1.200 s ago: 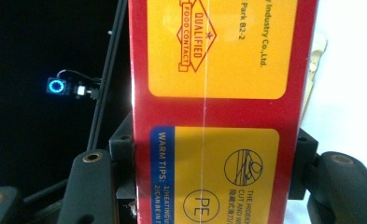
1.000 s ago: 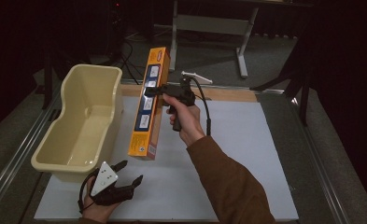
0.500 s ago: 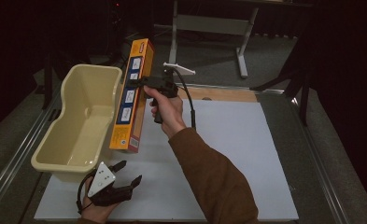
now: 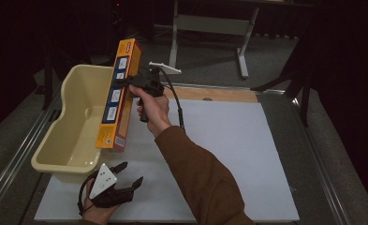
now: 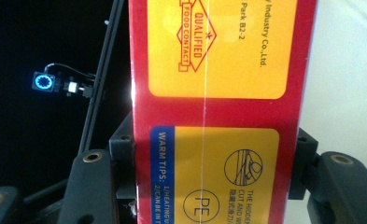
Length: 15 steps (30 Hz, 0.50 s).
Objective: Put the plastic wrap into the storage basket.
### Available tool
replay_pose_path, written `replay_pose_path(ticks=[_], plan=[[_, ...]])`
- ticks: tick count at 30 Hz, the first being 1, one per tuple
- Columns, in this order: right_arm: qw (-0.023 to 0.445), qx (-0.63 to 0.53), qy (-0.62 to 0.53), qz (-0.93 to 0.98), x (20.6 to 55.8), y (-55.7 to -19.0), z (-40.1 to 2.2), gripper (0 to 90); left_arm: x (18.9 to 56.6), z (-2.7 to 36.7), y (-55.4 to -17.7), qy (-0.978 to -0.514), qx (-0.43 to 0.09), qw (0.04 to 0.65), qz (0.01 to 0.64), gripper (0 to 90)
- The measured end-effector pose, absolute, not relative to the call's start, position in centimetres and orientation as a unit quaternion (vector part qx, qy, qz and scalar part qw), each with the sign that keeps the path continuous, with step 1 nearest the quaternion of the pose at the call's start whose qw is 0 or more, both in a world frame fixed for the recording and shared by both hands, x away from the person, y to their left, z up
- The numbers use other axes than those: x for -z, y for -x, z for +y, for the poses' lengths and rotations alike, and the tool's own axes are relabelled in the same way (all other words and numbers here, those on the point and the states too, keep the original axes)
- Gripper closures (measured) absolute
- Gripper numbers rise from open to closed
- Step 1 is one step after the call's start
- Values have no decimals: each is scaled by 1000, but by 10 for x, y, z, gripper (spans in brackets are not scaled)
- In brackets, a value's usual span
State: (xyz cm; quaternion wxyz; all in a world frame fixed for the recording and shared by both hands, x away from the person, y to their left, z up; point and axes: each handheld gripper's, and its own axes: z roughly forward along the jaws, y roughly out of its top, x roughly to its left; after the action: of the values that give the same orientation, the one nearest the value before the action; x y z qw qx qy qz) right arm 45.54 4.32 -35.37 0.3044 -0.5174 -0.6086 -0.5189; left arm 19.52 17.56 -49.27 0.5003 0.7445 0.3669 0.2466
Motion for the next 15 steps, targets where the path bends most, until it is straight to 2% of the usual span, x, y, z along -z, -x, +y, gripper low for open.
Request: replay_pose_path(ticks=[15], plan=[[302, 504, 509, -628, 358, -452, 88, 397, 495, 174, -196, -750, -251, 492, 363, 272]])
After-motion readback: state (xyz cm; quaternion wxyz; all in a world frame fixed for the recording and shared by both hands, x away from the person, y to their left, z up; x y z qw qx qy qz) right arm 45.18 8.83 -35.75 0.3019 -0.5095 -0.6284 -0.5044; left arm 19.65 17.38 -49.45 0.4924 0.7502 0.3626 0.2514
